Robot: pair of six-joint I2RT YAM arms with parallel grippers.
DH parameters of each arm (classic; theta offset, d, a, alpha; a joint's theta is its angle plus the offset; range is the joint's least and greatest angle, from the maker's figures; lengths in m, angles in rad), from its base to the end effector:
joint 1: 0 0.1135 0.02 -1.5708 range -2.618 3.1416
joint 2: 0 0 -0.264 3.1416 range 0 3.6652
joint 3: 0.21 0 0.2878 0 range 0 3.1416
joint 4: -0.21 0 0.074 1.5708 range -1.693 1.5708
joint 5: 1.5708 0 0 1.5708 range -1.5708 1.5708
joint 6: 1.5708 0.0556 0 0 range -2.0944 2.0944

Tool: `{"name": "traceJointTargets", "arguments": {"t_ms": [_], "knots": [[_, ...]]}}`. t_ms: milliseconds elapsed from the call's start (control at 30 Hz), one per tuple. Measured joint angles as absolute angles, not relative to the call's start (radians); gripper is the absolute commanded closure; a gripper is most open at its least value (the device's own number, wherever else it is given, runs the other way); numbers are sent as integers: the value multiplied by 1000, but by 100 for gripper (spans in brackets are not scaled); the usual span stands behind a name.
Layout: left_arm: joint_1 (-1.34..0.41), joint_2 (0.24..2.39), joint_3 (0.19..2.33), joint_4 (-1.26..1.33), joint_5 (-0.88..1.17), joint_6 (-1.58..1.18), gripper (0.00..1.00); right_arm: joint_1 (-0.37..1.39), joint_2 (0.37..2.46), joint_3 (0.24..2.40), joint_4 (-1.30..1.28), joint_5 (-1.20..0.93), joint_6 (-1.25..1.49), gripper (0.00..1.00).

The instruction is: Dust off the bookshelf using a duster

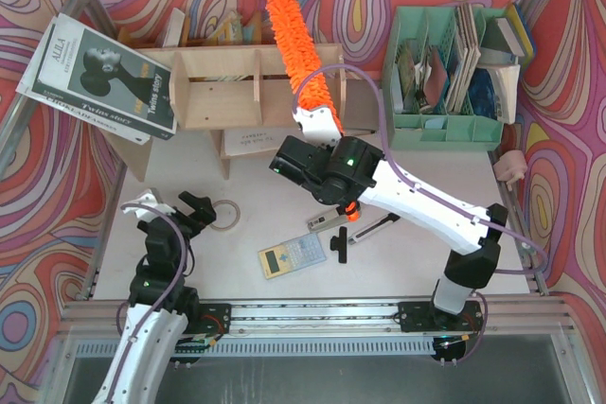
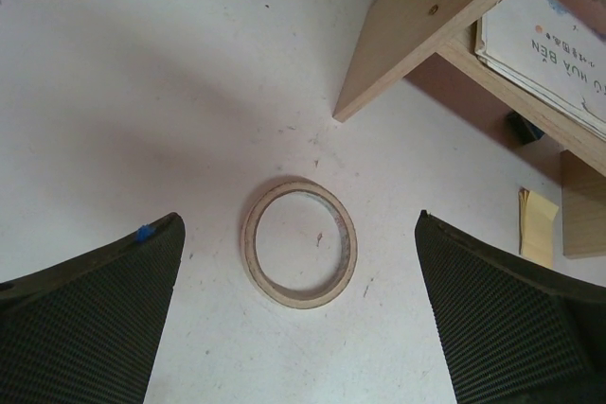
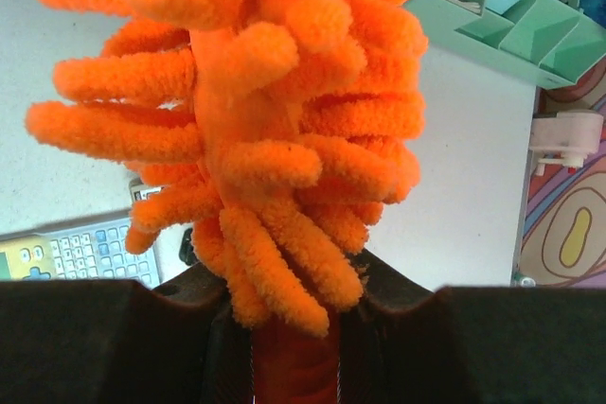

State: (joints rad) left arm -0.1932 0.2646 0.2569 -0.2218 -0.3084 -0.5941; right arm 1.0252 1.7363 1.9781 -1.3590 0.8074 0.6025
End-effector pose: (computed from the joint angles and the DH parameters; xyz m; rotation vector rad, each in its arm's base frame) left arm 0.1708 -0.0162 0.2115 -0.5711 1.7053 -0.2869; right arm 0.2272 0.2969 0.3985 -0.2546 2.2422 -0.2820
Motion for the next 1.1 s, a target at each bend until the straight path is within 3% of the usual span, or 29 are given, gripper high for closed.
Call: {"name": "traceJointTargets", "arguments": {"t_ms": [633, 1100], "knots": [[-194, 218, 256, -207, -285, -594, 2, 1072, 1768, 2061, -1275, 732, 543, 100], [-194, 236, 253, -207, -285, -595, 1, 1064, 1734, 1981, -1380, 828, 676, 100]]}}
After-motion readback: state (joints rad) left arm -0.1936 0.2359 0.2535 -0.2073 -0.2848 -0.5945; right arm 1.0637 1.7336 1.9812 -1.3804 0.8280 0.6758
